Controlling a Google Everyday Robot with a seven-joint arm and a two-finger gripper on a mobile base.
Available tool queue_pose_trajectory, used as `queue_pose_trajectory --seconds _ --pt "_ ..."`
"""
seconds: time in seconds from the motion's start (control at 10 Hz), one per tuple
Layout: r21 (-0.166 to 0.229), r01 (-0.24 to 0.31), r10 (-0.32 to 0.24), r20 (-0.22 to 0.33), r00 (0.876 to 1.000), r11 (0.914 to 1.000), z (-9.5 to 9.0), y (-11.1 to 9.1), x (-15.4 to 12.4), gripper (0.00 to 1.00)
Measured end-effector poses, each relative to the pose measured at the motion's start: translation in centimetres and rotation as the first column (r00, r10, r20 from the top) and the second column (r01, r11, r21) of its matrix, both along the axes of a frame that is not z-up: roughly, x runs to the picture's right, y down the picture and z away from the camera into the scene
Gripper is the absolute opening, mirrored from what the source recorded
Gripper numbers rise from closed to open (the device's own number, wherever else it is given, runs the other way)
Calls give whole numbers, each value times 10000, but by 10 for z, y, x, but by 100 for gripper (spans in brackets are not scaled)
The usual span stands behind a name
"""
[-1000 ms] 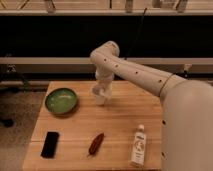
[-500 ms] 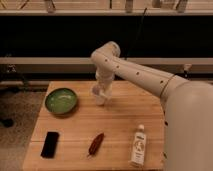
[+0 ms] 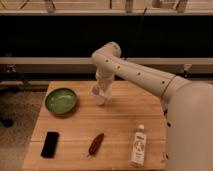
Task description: Place the white sponge in the ceramic cup
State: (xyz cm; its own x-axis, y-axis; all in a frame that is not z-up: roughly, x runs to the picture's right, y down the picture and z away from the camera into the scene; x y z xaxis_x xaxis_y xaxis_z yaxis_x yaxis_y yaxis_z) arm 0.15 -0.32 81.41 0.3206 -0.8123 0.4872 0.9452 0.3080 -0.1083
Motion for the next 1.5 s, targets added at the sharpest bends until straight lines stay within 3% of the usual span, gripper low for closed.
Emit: queue_pose_trajectory --seconds 0.6,0.8,1.4,1.5 --pt "127 207 -211 287 9994 9997 -4 1 -1 6" --pt "178 307 -314 396 9987 9994 -6 0 -1 14" --pt "328 544 -565 672 9961 9980 -10 0 -3 14" --pt "360 576 -601 705 9957 9977 -11 0 -4 20"
